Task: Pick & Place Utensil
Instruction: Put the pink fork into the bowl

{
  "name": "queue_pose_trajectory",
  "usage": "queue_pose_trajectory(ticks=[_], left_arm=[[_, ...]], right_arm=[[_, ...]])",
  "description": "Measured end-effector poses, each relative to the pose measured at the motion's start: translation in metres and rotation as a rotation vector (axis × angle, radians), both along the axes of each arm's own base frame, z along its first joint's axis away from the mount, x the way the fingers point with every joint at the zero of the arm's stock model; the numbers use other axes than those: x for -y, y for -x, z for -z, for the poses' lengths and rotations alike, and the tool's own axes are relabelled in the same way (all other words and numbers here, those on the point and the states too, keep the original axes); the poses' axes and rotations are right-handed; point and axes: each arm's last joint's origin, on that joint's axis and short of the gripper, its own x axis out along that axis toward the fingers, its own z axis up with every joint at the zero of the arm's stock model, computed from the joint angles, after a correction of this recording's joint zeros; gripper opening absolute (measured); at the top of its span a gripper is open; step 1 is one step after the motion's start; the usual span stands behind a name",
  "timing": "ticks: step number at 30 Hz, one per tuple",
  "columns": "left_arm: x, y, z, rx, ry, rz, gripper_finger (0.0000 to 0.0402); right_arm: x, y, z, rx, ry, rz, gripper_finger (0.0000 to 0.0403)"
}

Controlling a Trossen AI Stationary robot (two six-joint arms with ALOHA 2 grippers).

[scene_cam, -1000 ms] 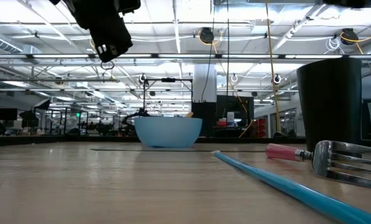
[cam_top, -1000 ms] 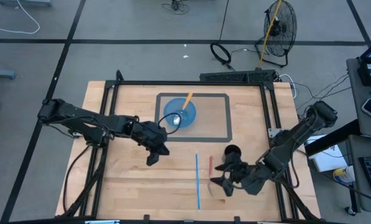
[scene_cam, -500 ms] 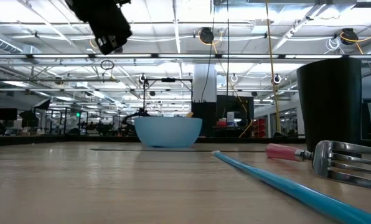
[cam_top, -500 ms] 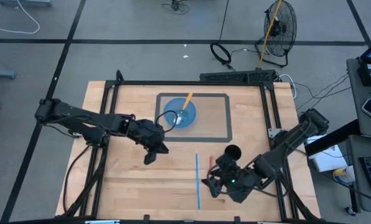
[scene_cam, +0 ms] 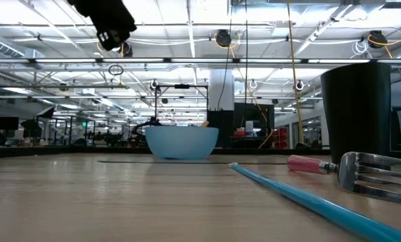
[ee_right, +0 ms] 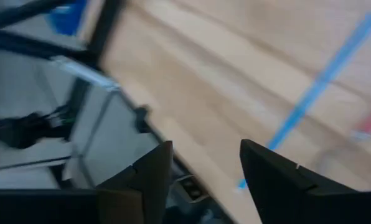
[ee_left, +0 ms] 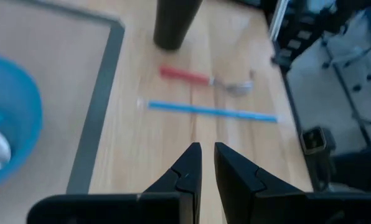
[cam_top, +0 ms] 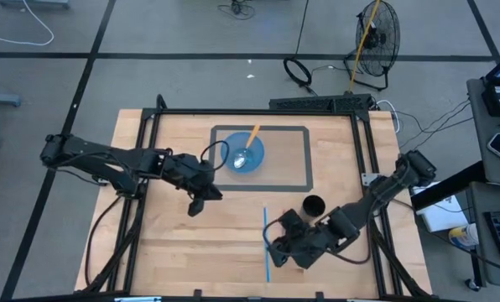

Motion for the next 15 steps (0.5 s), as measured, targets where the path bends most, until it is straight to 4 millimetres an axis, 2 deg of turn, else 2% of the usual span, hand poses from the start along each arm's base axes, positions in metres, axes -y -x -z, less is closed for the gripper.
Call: queue_pose_trajectory(ticks=[6, 10, 15], left_arm=[[-0.002, 0.0, -0.002, 0.01, -0.014, -0.019, 0.0045], [-0.002, 0.001, -0.001, 0.003, -0.018, -0.018, 0.0045], [-0.004, 0.001, -0.001, 0.004, -0.028, -0.018, 0.0045]], right_arm=[[0.023, -0.004, 0.008, -0.136, -0.02, 0.047, 0.015], [0.035, -0.022, 0.017, -0.134, 0.008, 0.03, 0.014], [0.04, -0.044, 0.039, -0.172, -0.042, -0.087, 0.0134]])
